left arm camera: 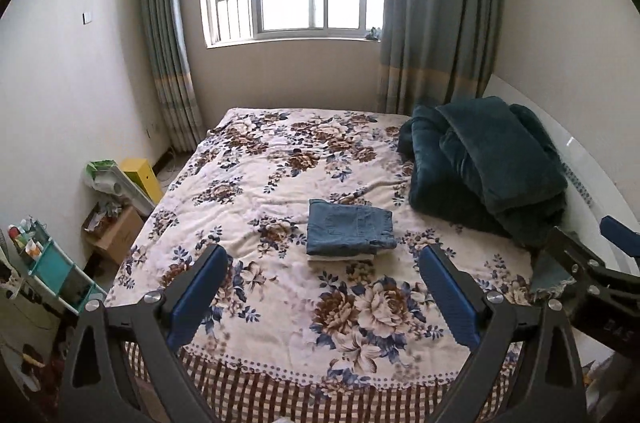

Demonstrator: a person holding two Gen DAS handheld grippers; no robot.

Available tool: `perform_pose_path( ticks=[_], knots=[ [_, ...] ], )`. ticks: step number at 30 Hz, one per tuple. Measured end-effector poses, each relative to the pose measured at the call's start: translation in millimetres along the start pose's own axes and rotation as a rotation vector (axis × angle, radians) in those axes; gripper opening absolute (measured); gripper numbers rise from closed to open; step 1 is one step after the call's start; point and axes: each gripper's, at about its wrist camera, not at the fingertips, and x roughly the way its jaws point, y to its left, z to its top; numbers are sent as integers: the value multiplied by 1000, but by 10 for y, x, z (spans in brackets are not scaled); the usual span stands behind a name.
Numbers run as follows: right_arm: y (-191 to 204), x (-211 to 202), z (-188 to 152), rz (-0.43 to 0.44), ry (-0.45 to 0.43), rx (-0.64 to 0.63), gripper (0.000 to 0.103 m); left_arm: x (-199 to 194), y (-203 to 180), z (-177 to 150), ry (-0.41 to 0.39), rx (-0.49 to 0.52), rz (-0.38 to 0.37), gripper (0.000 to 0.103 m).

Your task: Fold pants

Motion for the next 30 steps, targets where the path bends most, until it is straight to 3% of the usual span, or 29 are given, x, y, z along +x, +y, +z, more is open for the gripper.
perform_pose_path(
  ticks=[6, 15, 25, 30],
  knots=[
    [140, -226, -73, 29, 26, -14, 102, -70, 71, -134, 26, -12, -3, 98],
    [254, -94, -156, 43, 58, -18, 102, 68, 136, -166, 27, -19, 29, 102],
    [218, 651, 69, -33, 29, 3, 103, 637, 90, -19, 19, -4, 70, 103],
    [152, 1115, 134, -67, 56, 7, 103, 1033, 41, 38, 60, 1, 64, 103]
  ],
)
